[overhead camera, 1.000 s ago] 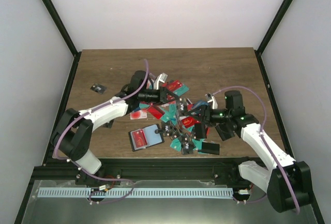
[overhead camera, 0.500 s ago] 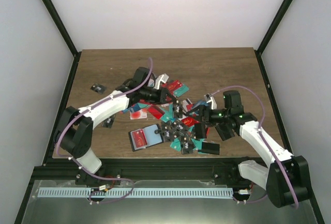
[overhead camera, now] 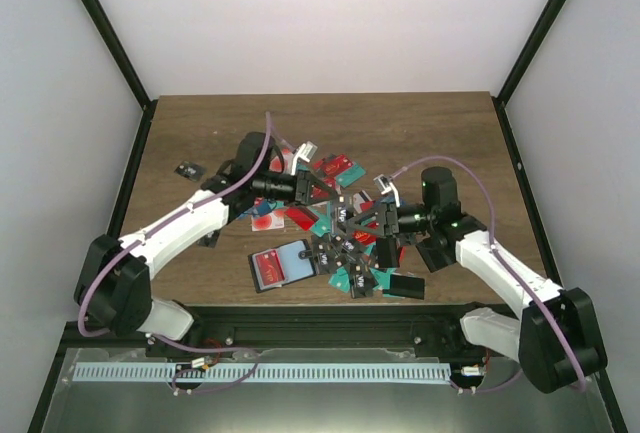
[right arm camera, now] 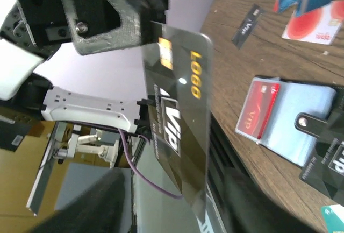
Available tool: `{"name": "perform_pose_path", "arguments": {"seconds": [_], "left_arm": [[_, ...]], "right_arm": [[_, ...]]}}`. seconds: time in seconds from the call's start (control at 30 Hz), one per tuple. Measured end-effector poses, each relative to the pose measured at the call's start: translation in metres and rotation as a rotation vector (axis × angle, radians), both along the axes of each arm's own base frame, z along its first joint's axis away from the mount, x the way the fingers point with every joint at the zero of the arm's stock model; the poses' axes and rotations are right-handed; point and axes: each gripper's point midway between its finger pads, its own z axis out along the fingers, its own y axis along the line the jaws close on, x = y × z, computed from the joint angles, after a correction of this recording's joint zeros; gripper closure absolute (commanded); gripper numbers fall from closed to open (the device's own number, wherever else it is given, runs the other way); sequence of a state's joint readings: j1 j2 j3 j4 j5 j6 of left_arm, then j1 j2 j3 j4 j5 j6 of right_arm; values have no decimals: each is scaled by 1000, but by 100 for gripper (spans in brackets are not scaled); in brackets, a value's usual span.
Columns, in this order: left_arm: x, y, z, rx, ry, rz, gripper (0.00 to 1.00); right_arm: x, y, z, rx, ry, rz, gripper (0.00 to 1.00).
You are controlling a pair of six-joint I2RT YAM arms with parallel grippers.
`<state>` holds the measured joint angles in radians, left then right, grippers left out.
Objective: Put the credit cards into the card holder
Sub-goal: Insert the credit card into the card holder.
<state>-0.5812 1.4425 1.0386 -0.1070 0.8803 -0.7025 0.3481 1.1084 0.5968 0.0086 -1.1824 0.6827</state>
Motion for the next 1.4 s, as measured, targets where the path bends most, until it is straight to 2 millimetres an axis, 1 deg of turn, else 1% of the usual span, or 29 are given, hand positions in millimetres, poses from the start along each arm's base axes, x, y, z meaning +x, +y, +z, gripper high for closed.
{"name": "perform_pose_path", "arguments": {"seconds": [0.1, 0.2, 0.23, 0.27, 0.3, 0.37, 0.4, 0.43, 0.47, 0.57, 0.67, 0.7, 0.77, 0.83, 0.93, 1.0, 1.13, 1.23, 1.4], "left_arm": [[-4, 2, 0, -7, 16, 3, 96], [-7, 4, 5, -21, 17, 4, 96], [-9, 5, 7, -28, 16, 5, 96], [-11, 6, 10, -34, 12, 6, 94], [-11, 7, 12, -39, 7, 9, 87], [-11, 10, 13, -42, 4, 23, 58], [-11, 11, 13, -42, 2, 28, 48], [-10, 12, 14, -41, 5, 36, 43], [-10, 14, 15, -39, 5, 49, 42], [-9, 25, 21, -36, -8, 101, 43], [-13, 40, 31, -56, -34, 149, 55], [-16, 43, 33, -67, -42, 156, 58], [-24, 47, 33, -90, -43, 156, 58], [-30, 49, 26, -107, -30, 150, 58], [-33, 49, 14, -111, 5, 152, 60], [-34, 50, 10, -117, 21, 156, 62], [-33, 48, 17, -157, 19, 156, 65], [-30, 45, 23, -189, 15, 149, 70], [-28, 38, 22, -213, 30, 129, 87]], "right_arm": [[-2, 6, 5, 17, 6, 20, 76], [-2, 12, 10, 37, 6, 39, 94], [-1, 14, 12, 41, 10, 43, 99], [-1, 15, 12, 45, 20, 47, 99], [-2, 17, 14, 50, 17, 56, 99], [-3, 19, 19, 61, 12, 71, 99], [-2, 20, 22, 67, 7, 76, 99], [-2, 21, 24, 71, 1, 80, 99], [-1, 22, 27, 75, -3, 82, 99], [3, 24, 32, 86, -10, 85, 99], [6, 26, 38, 103, -17, 89, 99], [6, 27, 40, 108, -18, 91, 99], [7, 28, 42, 120, -18, 98, 99], [8, 29, 45, 131, -19, 106, 99], [9, 30, 47, 145, -19, 121, 99], [9, 31, 48, 151, -16, 132, 99], [9, 33, 49, 159, -11, 154, 99], [6, 36, 50, 164, -15, 171, 99], [5, 37, 49, 165, -8, 188, 99]]}}
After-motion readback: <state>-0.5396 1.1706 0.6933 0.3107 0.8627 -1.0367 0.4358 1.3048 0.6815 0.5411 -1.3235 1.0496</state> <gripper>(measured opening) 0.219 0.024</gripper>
